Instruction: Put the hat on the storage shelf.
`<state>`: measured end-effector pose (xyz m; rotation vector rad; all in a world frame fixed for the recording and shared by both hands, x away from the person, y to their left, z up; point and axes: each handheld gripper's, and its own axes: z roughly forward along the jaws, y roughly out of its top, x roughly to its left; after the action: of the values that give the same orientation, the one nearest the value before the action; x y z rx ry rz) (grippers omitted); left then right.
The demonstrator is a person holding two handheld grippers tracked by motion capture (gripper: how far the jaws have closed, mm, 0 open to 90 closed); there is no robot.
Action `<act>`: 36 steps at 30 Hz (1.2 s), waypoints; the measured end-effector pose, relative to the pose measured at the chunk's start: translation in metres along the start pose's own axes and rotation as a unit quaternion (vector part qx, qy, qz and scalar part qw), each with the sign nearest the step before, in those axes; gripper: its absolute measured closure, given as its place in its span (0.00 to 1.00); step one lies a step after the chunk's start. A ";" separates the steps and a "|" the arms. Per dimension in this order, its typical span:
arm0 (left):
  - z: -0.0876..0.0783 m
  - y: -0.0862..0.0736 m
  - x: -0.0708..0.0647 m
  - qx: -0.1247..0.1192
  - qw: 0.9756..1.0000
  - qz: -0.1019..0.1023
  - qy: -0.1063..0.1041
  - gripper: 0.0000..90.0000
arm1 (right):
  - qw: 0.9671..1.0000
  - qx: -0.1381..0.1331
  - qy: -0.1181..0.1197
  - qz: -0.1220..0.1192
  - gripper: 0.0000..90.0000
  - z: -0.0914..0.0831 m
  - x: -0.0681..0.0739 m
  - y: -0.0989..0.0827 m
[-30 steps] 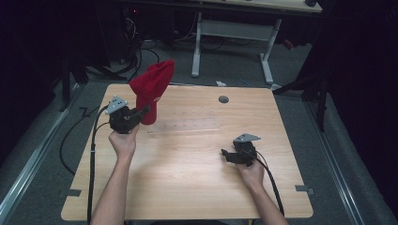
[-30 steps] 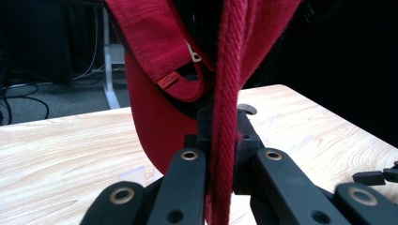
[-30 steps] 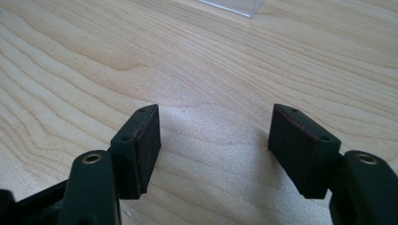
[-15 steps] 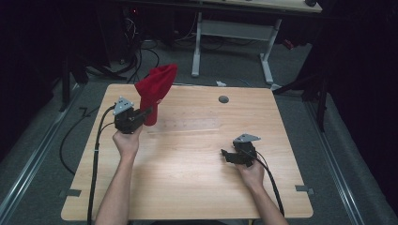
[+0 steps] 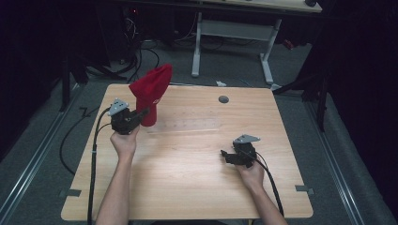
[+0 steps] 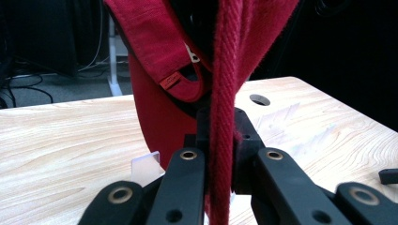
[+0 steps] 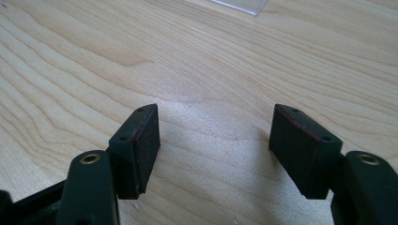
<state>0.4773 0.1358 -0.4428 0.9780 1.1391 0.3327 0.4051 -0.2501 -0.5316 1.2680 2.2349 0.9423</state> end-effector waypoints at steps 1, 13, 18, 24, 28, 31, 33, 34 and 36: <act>-0.001 -0.001 0.001 0.003 1.000 0.001 0.002 0.94 | 1.000 0.000 0.000 0.000 0.38 0.000 0.000 0.000; -0.009 -0.021 0.013 0.043 0.998 0.007 0.035 0.93 | 1.000 0.000 0.000 0.001 0.38 0.000 0.000 0.000; -0.014 -0.026 0.017 0.054 0.998 0.002 0.042 0.92 | 1.000 0.000 -0.001 0.001 0.38 0.000 0.001 0.000; -0.016 -0.025 0.021 0.060 0.997 -0.010 0.056 0.89 | 1.000 0.000 -0.001 0.001 0.38 0.000 0.001 0.000; -0.016 -0.027 0.021 0.064 0.996 -0.009 0.068 0.86 | 1.000 0.000 -0.001 0.000 0.38 0.000 0.000 0.000; -0.017 -0.028 0.021 0.068 0.995 -0.004 0.075 0.79 | 1.000 0.000 -0.001 0.000 0.38 0.000 0.000 0.000; -0.019 -0.026 0.022 0.063 0.995 -0.003 0.082 0.72 | 1.000 0.000 -0.001 0.000 0.38 0.000 0.000 0.000; -0.020 -0.025 0.022 0.061 0.995 -0.008 0.083 0.69 | 1.000 0.000 -0.001 0.000 0.38 0.000 0.000 0.000; -0.022 -0.022 0.022 0.058 0.994 -0.020 0.086 0.62 | 1.000 0.000 -0.001 0.000 0.38 0.000 0.000 0.000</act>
<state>0.4622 0.1487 -0.4754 1.0420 1.3457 0.3257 0.4046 -0.2499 -0.5316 1.2676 2.2334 0.9413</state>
